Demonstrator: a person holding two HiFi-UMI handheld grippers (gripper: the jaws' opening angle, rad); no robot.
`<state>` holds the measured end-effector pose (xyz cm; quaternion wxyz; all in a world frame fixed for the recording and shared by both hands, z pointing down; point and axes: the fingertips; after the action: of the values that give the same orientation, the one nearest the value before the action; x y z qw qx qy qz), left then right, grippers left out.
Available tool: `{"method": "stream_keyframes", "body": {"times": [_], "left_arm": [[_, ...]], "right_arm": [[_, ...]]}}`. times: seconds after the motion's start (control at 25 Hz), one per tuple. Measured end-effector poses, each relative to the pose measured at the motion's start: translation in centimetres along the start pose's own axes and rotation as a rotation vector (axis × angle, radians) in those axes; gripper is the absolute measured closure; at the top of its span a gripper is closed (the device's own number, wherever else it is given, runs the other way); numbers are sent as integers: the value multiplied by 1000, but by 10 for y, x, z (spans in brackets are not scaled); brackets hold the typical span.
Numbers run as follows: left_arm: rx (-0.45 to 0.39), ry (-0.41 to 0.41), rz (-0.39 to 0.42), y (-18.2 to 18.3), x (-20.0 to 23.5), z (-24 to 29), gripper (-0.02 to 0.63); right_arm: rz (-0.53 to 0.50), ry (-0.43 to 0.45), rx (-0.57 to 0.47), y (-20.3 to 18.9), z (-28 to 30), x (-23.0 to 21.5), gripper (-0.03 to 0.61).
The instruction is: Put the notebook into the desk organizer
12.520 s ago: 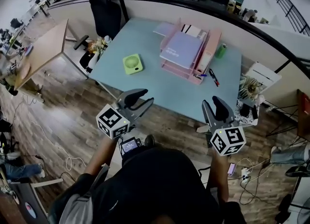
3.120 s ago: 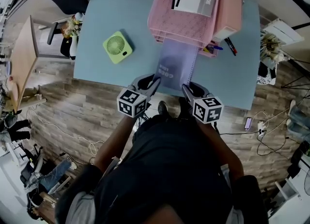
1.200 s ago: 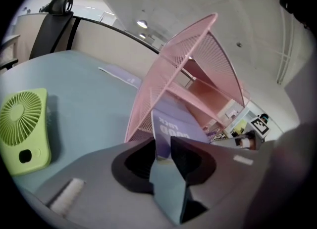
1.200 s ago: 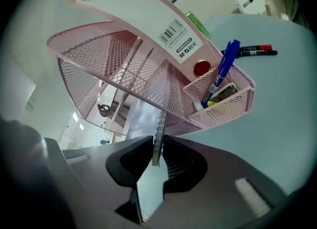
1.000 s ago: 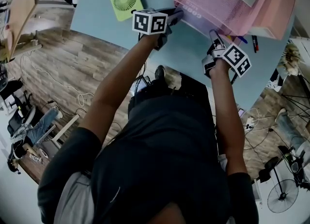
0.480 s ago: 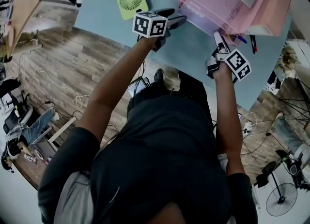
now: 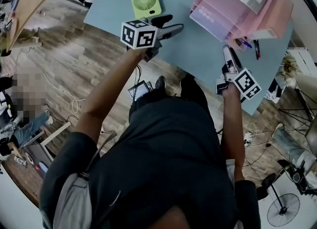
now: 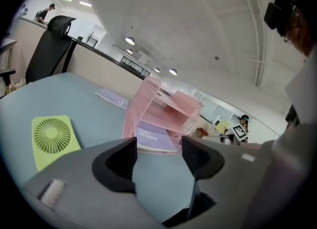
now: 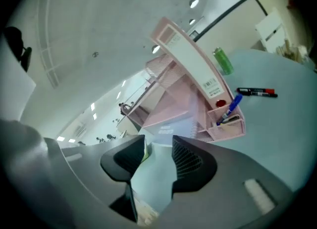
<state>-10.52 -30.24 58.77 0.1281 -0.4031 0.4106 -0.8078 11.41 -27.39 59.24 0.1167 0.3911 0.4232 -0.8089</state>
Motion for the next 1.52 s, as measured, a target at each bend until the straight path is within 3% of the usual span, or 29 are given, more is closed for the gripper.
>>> {"method": "stream_keyframes", "body": {"times": [0.08,0.32,0.6,0.76,1.16,1.52], "left_arm": [[-25,-27,37,9,-15,-21,307],[-95,-103,162,33,-69,-81,307],[-163,-113,355,53,-120,-144,308],[-217,-90,426,63,-139,-177,308],[-311,-46,515,72,-177,-248,308],[-308,-78,477,53,-190,-253,308]], "right_arm": [[-101,46,1,4,-11,26,454],[-389,187,-41,27,-52,124,453],[-574,234,-100,45,-104,207,451],[-681,179,-80,41,-127,231,451],[-781,118,-175,38,-176,271,453],[-787,68,-235,42,-200,268,453]]}}
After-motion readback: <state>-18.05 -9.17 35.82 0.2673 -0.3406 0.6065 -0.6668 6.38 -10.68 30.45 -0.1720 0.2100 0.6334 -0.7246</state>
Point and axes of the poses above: the fingertips, and each gripper's own axes: z forward along the fingers, x to its left, y out of its top, and after that the axes turned 2 degrees about -x, right-handed
